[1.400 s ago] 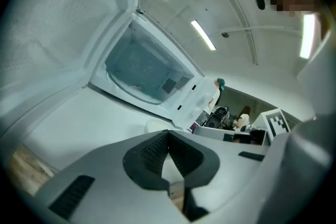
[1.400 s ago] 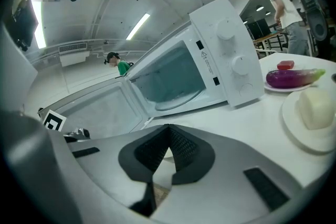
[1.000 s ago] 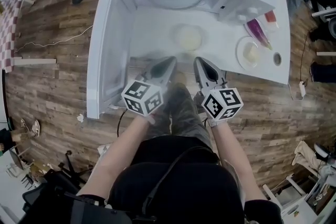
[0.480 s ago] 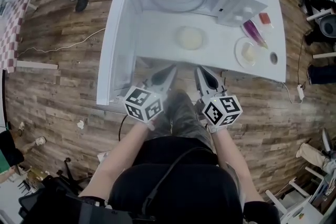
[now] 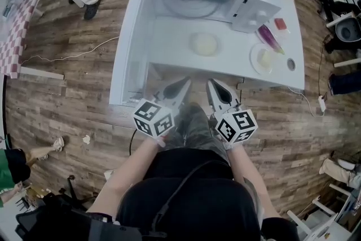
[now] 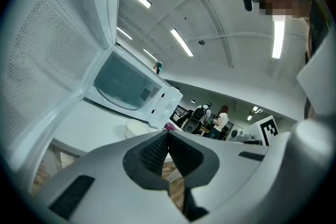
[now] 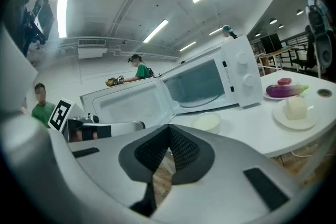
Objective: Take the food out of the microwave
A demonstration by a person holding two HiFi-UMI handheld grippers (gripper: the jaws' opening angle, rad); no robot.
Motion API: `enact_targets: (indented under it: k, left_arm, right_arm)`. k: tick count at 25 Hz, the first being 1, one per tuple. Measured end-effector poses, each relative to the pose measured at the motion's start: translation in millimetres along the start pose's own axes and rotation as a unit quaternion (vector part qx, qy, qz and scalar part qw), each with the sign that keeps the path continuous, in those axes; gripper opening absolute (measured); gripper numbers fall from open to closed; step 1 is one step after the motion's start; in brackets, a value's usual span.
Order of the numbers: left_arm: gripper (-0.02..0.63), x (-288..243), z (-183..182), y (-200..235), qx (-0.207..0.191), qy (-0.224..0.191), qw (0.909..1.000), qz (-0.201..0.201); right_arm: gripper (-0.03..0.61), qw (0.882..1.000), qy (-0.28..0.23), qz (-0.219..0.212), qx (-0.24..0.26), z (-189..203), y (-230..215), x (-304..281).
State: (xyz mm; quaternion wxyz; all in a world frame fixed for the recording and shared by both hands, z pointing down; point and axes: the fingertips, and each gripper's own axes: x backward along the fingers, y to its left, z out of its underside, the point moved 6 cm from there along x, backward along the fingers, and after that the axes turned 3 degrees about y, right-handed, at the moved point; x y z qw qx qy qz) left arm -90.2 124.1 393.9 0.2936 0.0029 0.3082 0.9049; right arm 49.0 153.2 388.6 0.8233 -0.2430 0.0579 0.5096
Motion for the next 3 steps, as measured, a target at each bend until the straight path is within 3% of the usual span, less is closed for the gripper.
enact_targets:
  k: [3]
  left_arm:
    - [0.011, 5.8, 0.1, -6.3, 0.002, -0.002, 1.0, 0.004]
  right_arm:
    - [0.017, 1.0, -0.001, -0.005, 0.003, 0.2, 6.3, 5.5]
